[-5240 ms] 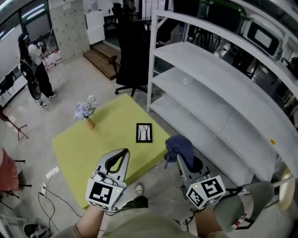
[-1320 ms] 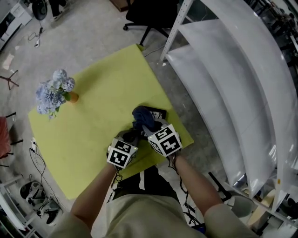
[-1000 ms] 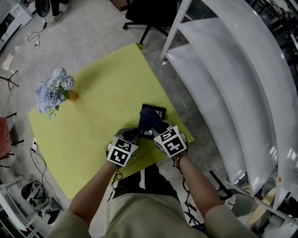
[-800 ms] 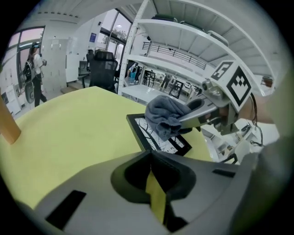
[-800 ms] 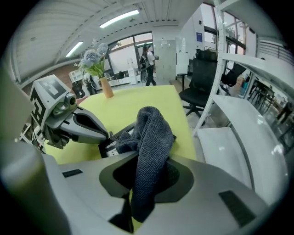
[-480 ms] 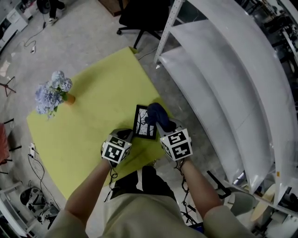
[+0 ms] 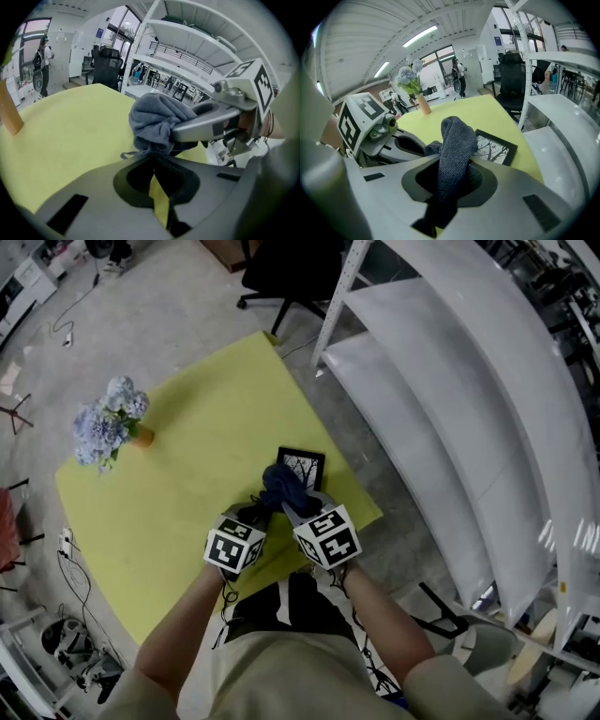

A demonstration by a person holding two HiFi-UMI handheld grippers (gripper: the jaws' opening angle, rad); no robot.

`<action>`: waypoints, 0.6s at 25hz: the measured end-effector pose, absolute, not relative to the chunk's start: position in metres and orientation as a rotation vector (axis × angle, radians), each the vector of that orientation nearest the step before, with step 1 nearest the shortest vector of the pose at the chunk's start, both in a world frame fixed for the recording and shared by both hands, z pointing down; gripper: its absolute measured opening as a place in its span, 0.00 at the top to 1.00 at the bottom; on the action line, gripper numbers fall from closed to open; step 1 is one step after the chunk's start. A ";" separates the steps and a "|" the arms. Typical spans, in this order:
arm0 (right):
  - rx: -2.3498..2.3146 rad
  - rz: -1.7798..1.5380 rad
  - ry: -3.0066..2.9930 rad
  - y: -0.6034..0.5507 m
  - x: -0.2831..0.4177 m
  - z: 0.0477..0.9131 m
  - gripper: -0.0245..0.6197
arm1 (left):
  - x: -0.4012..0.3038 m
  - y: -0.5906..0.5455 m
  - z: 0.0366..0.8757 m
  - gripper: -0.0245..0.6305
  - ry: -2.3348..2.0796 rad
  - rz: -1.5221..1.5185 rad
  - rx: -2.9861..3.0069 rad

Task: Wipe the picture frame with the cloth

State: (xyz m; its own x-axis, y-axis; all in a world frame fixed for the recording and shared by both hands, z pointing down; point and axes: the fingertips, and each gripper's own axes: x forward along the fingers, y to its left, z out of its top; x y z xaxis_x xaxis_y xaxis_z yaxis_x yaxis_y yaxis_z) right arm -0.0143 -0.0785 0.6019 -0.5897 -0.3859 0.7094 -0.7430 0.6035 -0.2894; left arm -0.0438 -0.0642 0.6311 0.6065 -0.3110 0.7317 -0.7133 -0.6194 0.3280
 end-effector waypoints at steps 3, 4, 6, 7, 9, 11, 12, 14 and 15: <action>0.859 0.803 -2.210 -0.069 -0.019 0.615 0.85 | -0.041 -0.064 0.635 0.95 -0.800 0.854 2.210; 0.853 0.806 -2.199 -0.067 -0.019 0.620 0.85 | -0.040 -0.063 0.636 0.95 -0.798 0.854 2.210; 0.844 0.802 -2.176 -0.063 -0.015 0.628 0.85 | -0.039 -0.063 0.638 0.95 -0.795 0.853 2.210; 0.842 0.791 -2.165 -0.061 -0.012 0.631 0.85 | -0.039 -0.063 0.638 0.95 -0.794 0.853 2.211; 0.842 0.756 -2.137 -0.060 -0.005 0.633 0.85 | -0.040 -0.063 0.638 0.95 -0.796 0.851 2.213; 0.847 0.725 -2.102 -0.059 0.006 0.634 0.85 | -0.041 -0.064 0.639 0.95 -0.804 0.843 2.209; 0.854 0.715 -2.085 -0.058 0.012 0.635 0.85 | -0.041 -0.064 0.639 0.95 -0.810 0.839 2.207; 0.878 0.704 -2.058 -0.056 0.027 0.636 0.85 | -0.042 -0.064 0.640 0.95 -0.821 0.833 2.206; 0.894 0.706 -2.049 -0.055 0.034 0.635 0.85 | -0.043 -0.064 0.640 0.94 -0.824 0.830 2.205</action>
